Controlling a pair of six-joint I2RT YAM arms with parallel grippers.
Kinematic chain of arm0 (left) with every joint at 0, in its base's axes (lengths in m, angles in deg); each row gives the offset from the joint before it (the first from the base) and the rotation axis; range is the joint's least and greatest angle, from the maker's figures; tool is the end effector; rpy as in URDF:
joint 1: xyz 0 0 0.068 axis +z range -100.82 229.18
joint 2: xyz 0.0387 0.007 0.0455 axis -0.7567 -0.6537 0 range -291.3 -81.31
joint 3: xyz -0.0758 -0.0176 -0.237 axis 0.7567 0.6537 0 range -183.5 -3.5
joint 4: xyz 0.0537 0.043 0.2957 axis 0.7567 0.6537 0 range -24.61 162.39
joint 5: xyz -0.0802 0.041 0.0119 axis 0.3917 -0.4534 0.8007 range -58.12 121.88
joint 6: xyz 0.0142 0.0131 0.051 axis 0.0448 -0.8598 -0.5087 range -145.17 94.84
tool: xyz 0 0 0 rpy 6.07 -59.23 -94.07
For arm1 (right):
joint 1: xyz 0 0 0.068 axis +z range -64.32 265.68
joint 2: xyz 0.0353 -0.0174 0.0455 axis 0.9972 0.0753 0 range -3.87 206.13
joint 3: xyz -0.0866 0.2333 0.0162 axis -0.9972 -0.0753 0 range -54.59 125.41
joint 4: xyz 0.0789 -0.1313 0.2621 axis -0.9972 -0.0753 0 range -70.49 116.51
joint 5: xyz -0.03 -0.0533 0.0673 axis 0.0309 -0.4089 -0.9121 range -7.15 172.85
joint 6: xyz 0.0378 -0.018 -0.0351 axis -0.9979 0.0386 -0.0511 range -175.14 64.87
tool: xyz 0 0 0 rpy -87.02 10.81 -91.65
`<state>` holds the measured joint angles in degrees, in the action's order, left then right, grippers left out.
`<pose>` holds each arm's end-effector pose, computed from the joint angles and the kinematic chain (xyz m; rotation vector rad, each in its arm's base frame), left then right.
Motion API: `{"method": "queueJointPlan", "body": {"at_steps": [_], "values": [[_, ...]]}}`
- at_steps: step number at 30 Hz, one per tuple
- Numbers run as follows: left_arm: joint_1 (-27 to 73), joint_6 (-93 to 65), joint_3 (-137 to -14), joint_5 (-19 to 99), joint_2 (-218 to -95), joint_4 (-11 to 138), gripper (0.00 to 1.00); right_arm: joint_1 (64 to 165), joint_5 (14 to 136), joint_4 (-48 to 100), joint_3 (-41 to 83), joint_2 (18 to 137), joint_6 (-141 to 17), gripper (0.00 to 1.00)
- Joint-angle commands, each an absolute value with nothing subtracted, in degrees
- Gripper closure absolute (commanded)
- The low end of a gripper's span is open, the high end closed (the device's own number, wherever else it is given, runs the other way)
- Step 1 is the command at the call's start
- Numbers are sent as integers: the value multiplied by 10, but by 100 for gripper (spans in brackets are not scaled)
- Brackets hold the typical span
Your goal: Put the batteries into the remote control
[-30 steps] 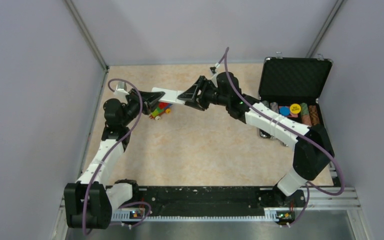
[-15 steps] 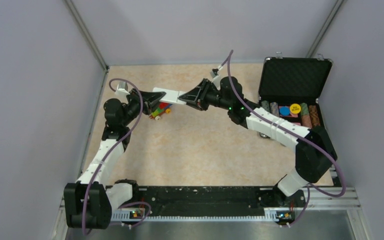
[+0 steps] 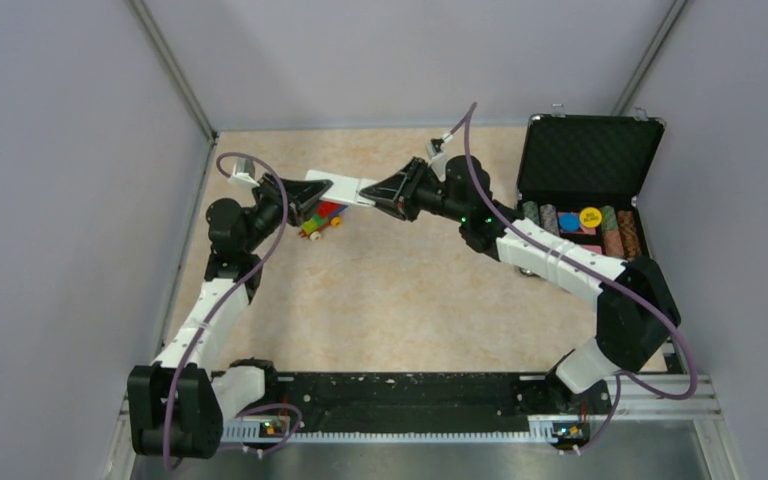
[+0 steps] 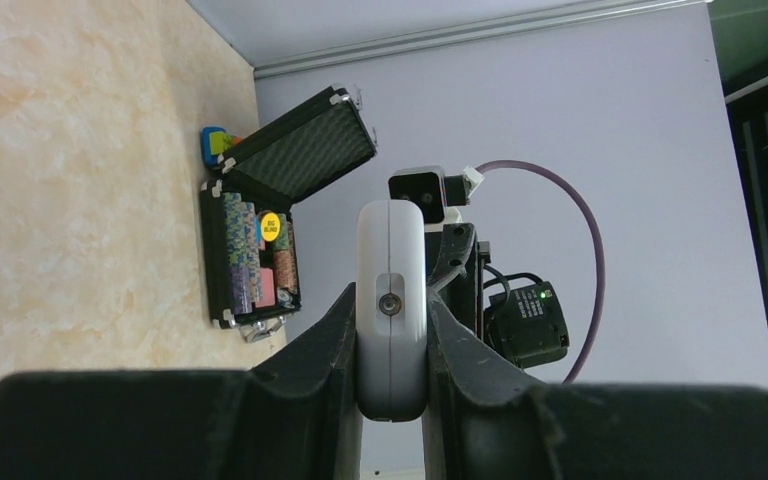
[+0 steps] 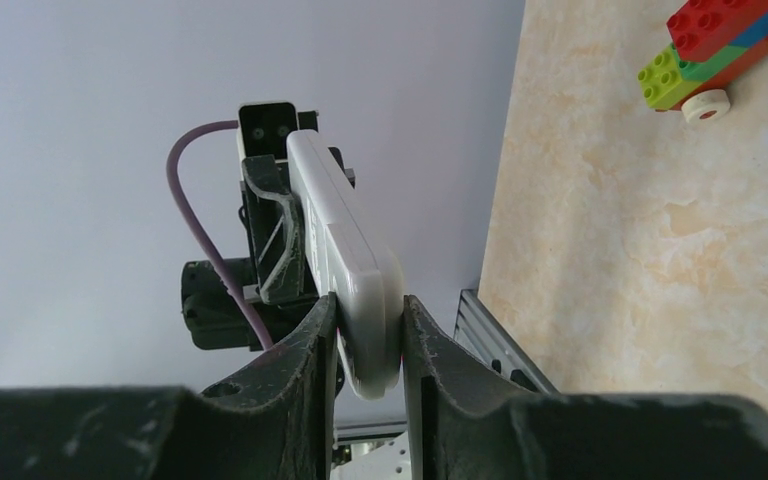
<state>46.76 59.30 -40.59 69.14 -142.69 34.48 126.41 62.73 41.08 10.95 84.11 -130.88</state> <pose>0.2949 -0.0348 0.2714 -0.6003 1.6235 -1.6460 0.3021 0.2767 0.2831 0.3138 2.0442 1.7050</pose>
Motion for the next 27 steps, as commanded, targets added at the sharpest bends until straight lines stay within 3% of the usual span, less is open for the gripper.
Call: {"method": "queueJointPlan", "body": {"at_steps": [1, 15, 27], "values": [[467, 613, -416, 683, -1407, 219, 100, 1269, 622, 378, 108, 845, -1301, 75], [461, 627, -385, 627, -1417, 72, 100, 1296, 643, 387, 127, 862, -1327, 77], [454, 575, -383, 615, -1412, 57, 100, 1310, 610, 430, 129, 876, -1370, 69]]}}
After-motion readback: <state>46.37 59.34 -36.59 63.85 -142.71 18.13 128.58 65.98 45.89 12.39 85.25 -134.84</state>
